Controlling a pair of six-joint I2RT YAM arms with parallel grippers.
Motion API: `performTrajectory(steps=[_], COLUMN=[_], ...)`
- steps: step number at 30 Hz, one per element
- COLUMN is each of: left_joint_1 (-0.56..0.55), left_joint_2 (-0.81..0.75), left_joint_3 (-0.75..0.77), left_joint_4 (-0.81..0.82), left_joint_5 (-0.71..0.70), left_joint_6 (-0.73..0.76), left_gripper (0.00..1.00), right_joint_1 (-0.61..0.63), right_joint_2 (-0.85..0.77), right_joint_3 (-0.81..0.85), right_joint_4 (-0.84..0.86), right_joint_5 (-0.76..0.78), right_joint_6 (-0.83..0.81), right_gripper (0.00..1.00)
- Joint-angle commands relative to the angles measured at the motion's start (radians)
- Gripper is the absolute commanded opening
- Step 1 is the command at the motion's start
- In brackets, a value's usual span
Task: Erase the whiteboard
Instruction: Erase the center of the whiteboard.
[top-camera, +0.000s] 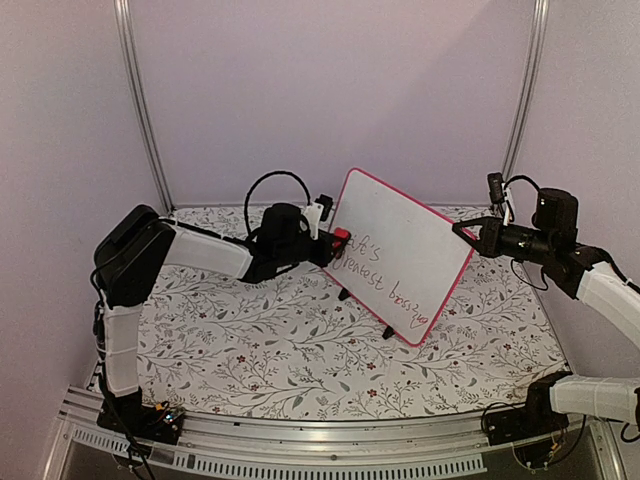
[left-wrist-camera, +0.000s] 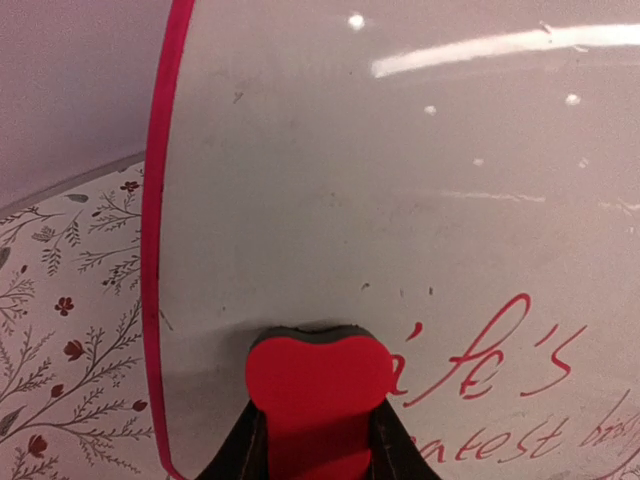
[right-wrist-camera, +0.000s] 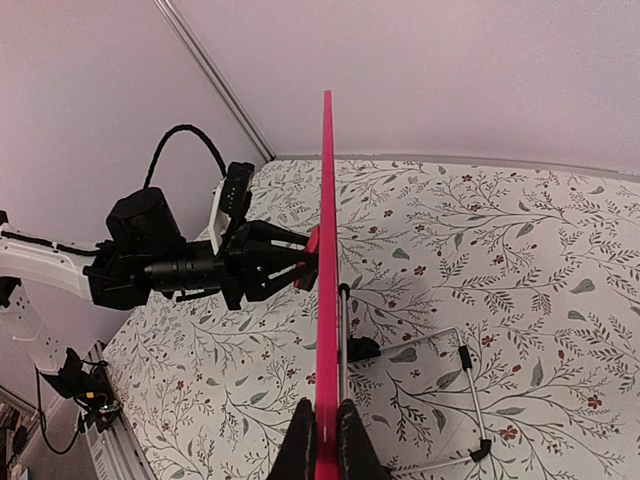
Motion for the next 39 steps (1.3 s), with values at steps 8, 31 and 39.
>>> performTrajectory(steps=[8, 31, 39], left_joint_1=[-0.018, -0.036, -0.041], left_joint_2=[-0.002, -0.026, -0.025], left_joint_3=[-0.059, -0.065, -0.064], left_joint_4=[-0.008, 0.038, 0.034], left_joint_5=[-0.011, 0.053, -0.008], left_joint_6=[-0.013, -0.006, 0.000], left_gripper=[0.00, 0.00, 0.00], right_joint_1=[0.024, 0.023, 0.024], right_joint_2=[0.004, 0.007, 0.012], right_joint_3=[-0.023, -0.018, -0.016], right_joint_4=[-0.090, -0.090, -0.087], right_joint_5=[-0.078, -0.082, -0.086], right_joint_6=[-0.018, -0.018, -0.018], right_gripper=[0.00, 0.00, 0.00])
